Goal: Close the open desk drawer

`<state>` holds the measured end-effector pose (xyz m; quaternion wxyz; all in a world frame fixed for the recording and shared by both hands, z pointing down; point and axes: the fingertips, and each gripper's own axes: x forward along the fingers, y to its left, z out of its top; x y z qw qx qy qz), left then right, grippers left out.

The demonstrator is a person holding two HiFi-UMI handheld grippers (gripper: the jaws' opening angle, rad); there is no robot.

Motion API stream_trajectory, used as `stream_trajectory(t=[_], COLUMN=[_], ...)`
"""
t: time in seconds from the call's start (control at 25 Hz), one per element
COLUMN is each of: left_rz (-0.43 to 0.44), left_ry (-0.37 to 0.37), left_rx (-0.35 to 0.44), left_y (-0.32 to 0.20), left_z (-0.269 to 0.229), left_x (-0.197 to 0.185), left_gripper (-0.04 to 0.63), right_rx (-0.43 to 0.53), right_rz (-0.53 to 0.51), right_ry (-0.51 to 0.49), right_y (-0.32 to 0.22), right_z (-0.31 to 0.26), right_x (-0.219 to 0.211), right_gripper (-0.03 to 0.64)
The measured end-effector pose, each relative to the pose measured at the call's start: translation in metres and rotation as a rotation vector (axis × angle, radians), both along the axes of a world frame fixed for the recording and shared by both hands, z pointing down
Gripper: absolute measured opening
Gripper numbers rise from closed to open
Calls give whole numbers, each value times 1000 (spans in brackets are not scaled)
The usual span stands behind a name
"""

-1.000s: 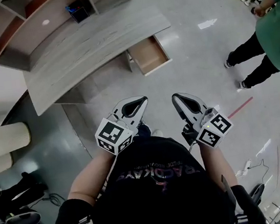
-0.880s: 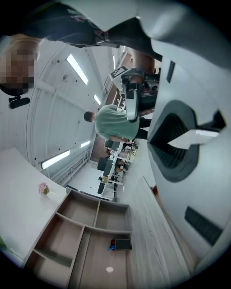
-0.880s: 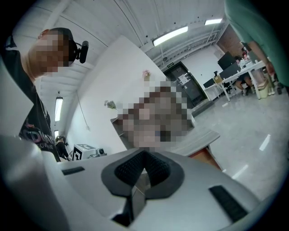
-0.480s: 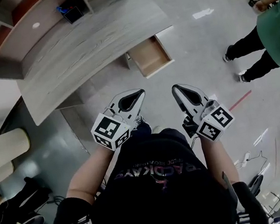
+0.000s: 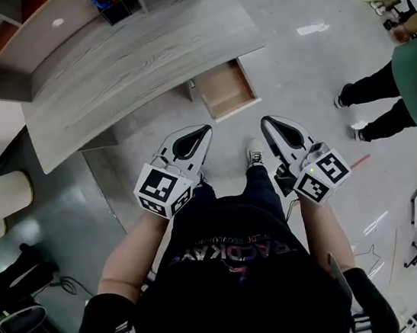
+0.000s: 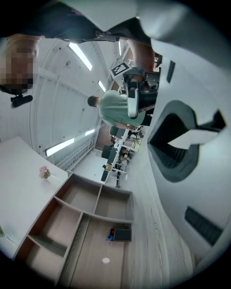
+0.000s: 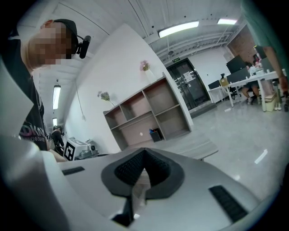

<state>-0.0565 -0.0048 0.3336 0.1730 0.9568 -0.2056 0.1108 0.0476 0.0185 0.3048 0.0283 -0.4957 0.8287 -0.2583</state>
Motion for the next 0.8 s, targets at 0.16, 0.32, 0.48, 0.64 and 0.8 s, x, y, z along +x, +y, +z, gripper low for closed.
stream_trajectory(t=[0.16,0.32,0.48,0.64,0.8], left_rz=[-121,-251,-317,-354,-363], left_ry=[-29,-59,-83,-107,-136], left_rx=[12,2,23,59,77], left_y=[-11,-15,-20,-21,-23], left_z=[8,17,33,53,72], left_x=[10,11,12,13,13], left_gripper=[6,6,6,6,6], right_rx=[-5,-26,-22,-31,-41], right_rz=[-97,-221,-274,-265,-260], right_ry=[-4,23,91,135,135], right_y=[-16,-27,-44,-56,-62], right_z=[11,26,47,69,86], right_x=[21,37,48,57,60], right_gripper=[15,15,15,17,17])
